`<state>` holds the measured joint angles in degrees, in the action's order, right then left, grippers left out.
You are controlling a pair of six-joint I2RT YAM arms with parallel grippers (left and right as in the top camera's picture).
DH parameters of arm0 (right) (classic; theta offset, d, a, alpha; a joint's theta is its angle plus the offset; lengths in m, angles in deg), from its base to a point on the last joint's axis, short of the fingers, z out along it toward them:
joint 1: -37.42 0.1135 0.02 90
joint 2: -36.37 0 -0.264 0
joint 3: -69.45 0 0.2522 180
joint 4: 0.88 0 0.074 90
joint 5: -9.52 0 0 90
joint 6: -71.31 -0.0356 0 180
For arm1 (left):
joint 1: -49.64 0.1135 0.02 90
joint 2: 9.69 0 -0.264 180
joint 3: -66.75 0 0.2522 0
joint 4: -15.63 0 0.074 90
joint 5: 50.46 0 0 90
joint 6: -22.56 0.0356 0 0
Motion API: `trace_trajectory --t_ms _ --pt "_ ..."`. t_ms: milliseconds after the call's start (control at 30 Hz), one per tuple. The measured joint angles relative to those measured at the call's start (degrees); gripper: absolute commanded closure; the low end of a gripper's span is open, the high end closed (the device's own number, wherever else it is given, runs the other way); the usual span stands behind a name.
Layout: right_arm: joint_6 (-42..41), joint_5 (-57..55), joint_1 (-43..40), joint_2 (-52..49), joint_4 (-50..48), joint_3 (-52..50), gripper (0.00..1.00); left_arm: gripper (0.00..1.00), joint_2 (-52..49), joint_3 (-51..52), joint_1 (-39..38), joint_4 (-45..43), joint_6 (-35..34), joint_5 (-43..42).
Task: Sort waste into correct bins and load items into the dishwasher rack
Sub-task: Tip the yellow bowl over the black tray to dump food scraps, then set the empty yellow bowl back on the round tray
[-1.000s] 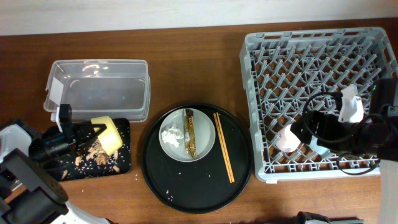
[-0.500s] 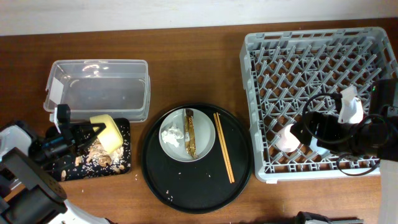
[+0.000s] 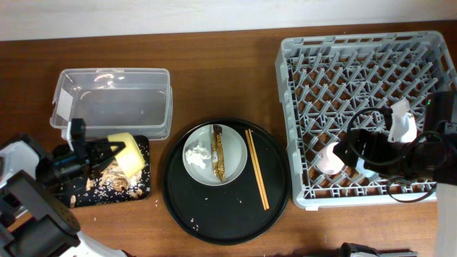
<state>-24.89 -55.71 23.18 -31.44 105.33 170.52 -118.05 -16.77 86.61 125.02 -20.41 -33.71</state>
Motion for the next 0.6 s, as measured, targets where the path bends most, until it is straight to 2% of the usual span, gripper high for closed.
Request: trace_trajectory --t_ms 133,233,333,367,467,500,600 --pt "-0.04 0.00 0.00 0.00 -0.13 0.00 0.02 1.00 3.45 0.00 -8.17 0.79 -2.27 2.67" --pt "0.00 0.00 0.00 0.00 -0.22 0.00 0.02 1.00 9.09 -0.02 -18.86 -4.94 -10.56 6.99" --pt "0.00 0.00 0.00 -0.02 -0.17 0.02 0.01 1.00 12.76 -0.15 -33.00 -14.67 -26.38 17.44" --pt "0.00 0.00 0.00 -0.02 -0.31 0.02 0.01 1.00 13.64 -0.22 -40.26 -18.27 -35.28 24.39" --pt "0.02 0.02 0.00 -0.02 -0.28 0.00 0.01 1.00 14.19 -0.26 -55.43 -23.32 -52.63 40.96" --pt "0.00 0.00 0.00 -0.02 -0.26 0.00 0.01 1.00 14.19 -0.20 -62.55 -24.92 -59.84 47.50" --pt "0.02 0.00 0.00 -0.02 -0.26 0.00 0.01 0.99 14.40 1.16 -74.25 -29.64 -72.94 58.66"
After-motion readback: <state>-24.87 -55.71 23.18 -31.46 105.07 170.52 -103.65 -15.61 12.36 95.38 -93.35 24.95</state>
